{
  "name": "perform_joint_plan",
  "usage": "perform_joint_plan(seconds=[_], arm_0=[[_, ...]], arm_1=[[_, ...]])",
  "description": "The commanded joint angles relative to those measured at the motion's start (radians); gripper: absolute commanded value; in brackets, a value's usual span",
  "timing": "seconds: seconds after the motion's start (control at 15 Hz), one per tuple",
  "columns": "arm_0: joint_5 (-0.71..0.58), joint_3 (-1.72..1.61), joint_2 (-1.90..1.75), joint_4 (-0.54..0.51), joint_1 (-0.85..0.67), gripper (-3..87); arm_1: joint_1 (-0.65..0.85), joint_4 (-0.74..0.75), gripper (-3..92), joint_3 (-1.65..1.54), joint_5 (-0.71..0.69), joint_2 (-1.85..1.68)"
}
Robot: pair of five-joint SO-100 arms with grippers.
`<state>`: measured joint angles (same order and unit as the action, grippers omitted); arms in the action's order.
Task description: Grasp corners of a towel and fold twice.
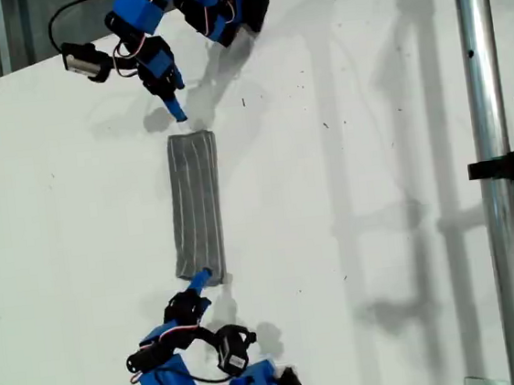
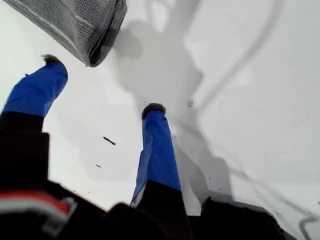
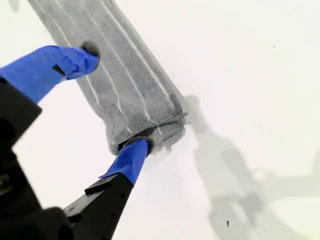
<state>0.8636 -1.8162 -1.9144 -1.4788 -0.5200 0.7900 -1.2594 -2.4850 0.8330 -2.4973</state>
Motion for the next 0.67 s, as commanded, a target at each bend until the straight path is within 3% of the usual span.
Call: perform_joint_plan(seconds=[0.0, 0.27, 0.53, 0.6], arm_0=[[0.075, -0.215, -0.293, 0.081, 0.097, 27.0], [0.276, -0.658, -0.824, 0.268, 0.339, 23.1], [0.373, -0.997, -1.539, 0.270, 0.474, 16.2], [0.388, -1.020, -1.554, 0.265, 0.479, 15.7]], arm_1=[[-0.017, 0.091, 36.7, -0.034, 0.081, 0.006], [-0.075, 0.388, 38.7, 0.048, 0.204, 0.454], [-0.123, 0.572, 38.0, 0.179, 0.373, 0.739], [-0.144, 0.617, 37.8, 0.213, 0.420, 0.793]])
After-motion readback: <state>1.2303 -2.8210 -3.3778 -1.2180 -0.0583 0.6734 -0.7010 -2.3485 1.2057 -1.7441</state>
